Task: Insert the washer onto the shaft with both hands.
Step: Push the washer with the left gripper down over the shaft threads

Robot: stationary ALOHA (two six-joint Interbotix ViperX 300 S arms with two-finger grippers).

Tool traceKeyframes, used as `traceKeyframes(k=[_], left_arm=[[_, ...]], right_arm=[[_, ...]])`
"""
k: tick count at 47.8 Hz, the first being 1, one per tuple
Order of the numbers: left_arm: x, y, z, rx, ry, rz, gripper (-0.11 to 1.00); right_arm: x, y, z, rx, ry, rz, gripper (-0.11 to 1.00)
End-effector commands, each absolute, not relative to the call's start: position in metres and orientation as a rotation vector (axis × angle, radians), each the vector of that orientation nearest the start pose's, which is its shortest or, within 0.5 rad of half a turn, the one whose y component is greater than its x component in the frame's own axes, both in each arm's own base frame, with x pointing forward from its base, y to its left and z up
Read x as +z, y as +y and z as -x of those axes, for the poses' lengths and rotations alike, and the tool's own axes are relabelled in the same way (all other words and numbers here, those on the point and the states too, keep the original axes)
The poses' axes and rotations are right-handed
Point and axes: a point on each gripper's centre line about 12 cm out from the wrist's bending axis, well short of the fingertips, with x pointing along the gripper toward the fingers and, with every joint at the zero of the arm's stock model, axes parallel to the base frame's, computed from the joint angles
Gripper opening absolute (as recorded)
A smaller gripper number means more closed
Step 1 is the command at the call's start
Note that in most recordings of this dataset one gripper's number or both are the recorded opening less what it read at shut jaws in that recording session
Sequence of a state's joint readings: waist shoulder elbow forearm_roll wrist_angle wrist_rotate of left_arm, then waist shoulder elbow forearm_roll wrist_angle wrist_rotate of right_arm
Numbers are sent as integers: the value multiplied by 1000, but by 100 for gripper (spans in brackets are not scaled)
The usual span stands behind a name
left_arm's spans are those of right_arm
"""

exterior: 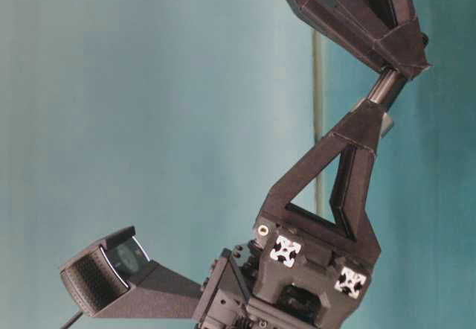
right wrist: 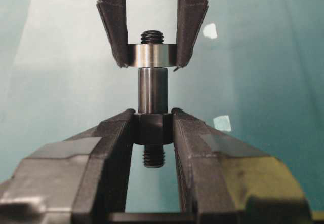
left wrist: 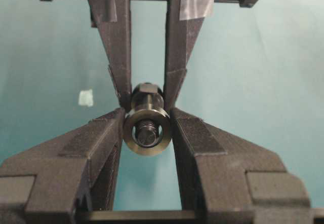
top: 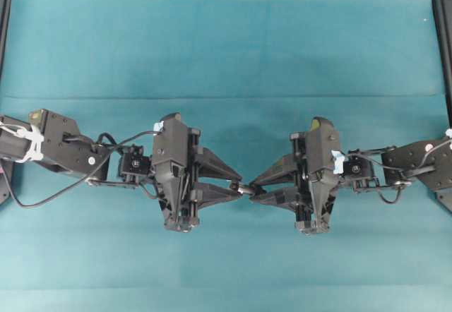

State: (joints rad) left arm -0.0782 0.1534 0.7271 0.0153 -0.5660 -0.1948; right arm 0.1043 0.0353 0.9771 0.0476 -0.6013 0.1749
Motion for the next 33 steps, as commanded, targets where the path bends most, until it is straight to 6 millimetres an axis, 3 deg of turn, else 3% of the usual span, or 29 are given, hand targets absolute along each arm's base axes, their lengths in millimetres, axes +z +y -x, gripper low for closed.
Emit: traceKeyframes(k=[1,33], left_arm=[[153,-34,-412,-61,297,170,36],[148,-34,-419,-59,315,168,36]], right_arm=[[131,32,-341,30,381,-196,0],[130,31,-342,27,385,-198,0]])
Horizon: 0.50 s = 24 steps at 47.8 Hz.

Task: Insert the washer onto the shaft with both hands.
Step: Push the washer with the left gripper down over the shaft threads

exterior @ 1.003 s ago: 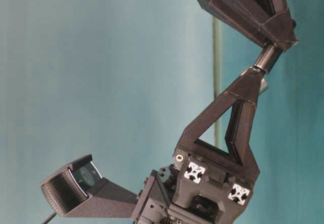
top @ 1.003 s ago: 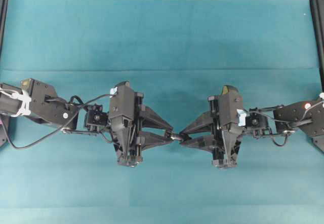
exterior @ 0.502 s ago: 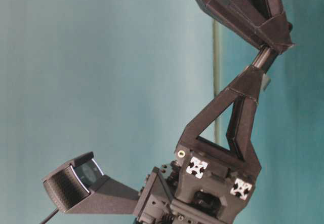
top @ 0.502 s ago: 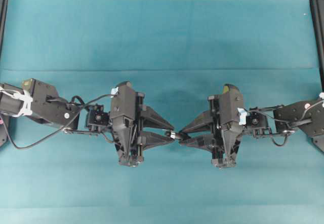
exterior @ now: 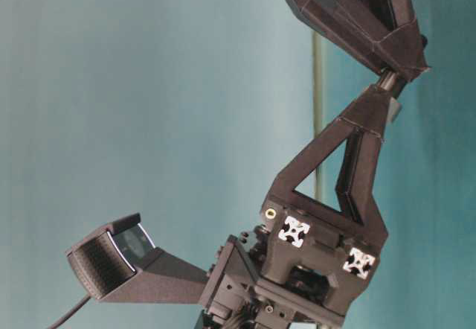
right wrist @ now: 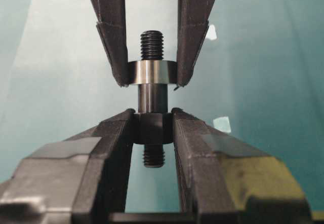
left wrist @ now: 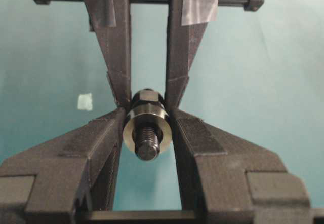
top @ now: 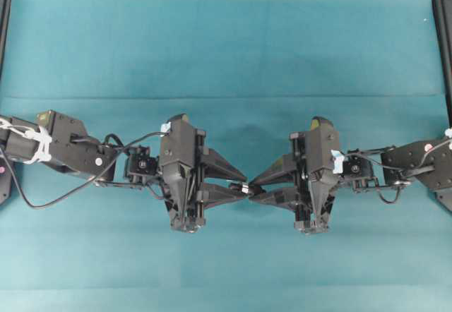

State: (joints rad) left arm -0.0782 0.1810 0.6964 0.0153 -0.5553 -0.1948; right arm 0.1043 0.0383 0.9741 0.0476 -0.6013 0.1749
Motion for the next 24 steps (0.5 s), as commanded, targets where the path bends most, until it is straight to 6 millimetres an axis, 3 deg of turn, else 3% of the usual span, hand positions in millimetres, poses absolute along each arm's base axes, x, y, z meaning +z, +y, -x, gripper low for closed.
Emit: traceKeyframes(k=[1,24], left_arm=[[147,-35,-420,-59,318,167,36],[144,-35,-433,-56,350,155,36]], right_arm=[[129,31,-342,27,386,-197,0],[129,31,-342,26,386,-198,0]])
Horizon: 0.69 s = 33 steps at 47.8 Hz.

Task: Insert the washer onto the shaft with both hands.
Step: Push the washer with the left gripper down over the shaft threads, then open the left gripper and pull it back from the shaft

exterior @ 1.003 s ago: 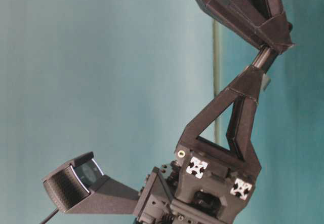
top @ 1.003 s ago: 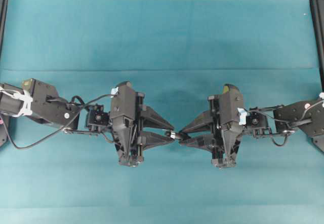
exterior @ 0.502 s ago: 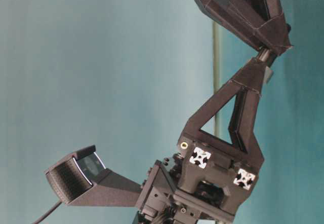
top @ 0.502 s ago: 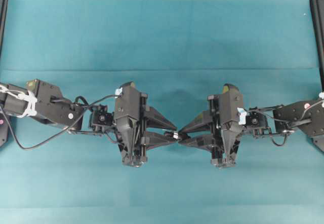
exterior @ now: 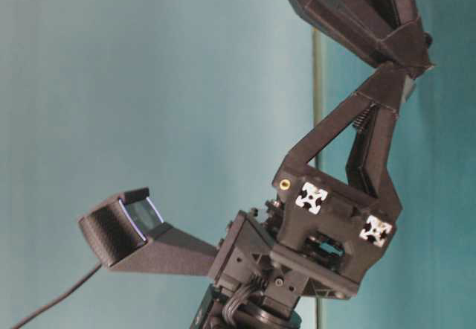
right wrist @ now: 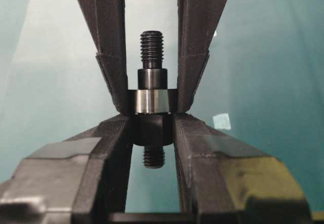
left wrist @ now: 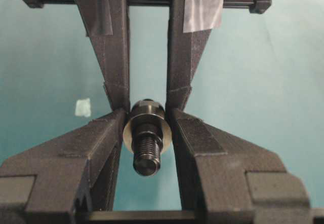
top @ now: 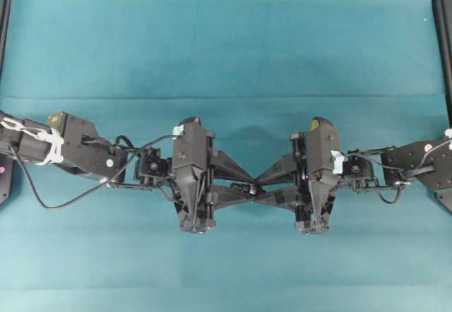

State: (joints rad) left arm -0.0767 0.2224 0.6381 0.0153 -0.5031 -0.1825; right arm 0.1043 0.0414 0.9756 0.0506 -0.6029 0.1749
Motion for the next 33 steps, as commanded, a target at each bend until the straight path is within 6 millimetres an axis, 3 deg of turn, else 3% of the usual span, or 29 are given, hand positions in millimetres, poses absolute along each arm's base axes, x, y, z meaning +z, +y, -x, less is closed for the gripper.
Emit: traceKeyframes(k=[1,33], left_arm=[[144,-35,-433,-57,356,153,36],[142,-35,-430,-49,402,164,36]], right_arm=[[129,31,-342,27,386,-197,0],[129,31,-341,27,391,-197,0]])
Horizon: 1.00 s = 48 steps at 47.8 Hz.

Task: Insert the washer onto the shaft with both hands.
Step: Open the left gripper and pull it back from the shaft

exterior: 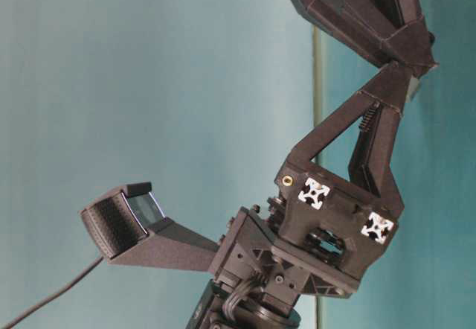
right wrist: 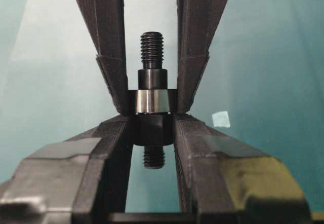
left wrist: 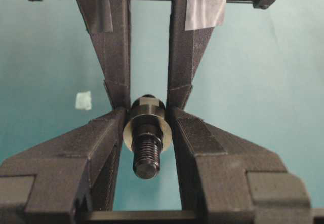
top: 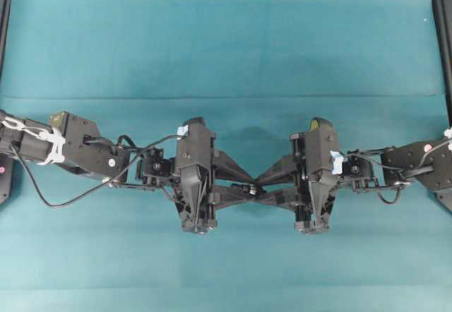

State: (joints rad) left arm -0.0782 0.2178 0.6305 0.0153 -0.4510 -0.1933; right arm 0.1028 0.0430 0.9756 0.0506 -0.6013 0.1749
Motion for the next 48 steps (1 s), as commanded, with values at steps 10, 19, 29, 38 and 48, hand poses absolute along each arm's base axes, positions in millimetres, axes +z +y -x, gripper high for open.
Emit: traceKeyframes(k=[10,19,29,38,48], left_arm=[[143,-35,-430,-49,410,160,37],[146,-35,-428,-47,420,161,86],[147,-34,-425,-42,465,158,88],[149,-35,-425,-43,461,156,88],[153,-34,-421,-44,460,151,88]], right_arm=[[129,31,-341,25,391,-197,0],[128,31,-340,25,394,-197,0],[127,31,-340,26,397,-196,0],[128,31,-340,26,396,-197,0],[128,31,-340,26,396,-197,0]])
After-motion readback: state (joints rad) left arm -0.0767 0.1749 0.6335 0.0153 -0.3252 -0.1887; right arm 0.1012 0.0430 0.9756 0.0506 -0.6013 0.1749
